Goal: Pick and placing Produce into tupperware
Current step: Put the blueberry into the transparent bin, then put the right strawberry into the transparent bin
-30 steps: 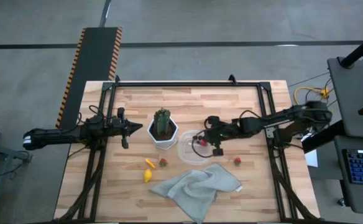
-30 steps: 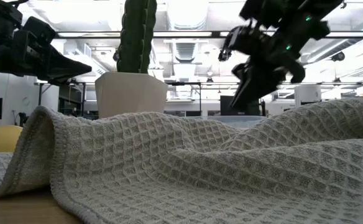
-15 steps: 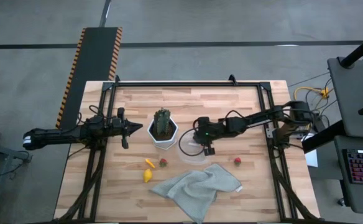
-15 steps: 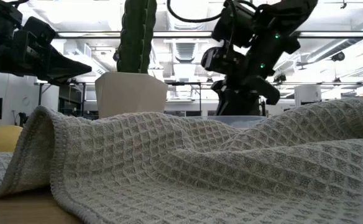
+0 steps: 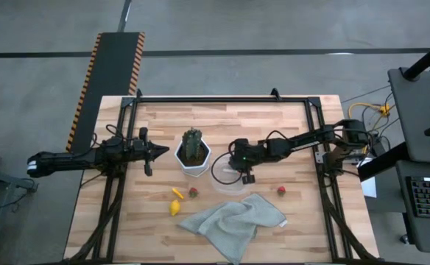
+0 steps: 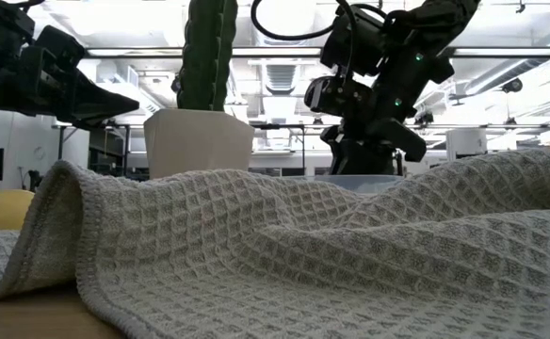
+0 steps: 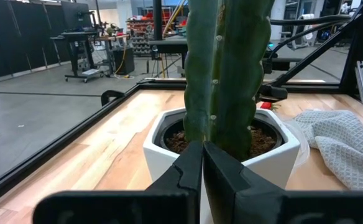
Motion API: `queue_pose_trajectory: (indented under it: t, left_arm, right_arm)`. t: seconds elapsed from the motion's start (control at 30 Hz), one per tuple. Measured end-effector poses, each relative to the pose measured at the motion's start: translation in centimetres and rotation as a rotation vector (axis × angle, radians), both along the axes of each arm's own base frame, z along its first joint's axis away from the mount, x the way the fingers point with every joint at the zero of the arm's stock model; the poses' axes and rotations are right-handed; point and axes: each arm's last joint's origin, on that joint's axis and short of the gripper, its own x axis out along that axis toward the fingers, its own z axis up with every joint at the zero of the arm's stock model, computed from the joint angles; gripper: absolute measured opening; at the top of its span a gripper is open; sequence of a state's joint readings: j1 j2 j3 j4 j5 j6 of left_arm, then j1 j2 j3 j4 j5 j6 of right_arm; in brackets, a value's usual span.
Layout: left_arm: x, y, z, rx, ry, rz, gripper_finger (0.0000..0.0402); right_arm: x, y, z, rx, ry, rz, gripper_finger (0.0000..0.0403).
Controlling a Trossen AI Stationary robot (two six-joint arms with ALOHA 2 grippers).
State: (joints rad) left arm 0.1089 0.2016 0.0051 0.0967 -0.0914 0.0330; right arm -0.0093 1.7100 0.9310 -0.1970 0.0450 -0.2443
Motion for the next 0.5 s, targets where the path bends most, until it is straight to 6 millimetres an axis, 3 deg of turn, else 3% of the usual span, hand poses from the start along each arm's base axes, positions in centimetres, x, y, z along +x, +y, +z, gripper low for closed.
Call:
queue_pose_trajectory:
  t: [0.5]
  left_arm:
    - [0.00,0.00,-0.01,0.000,0.001,0.000,0.0000]
  right_arm:
    - [-0.13,0.00,0.48,0.005,-0.012,-0.008,0.0104]
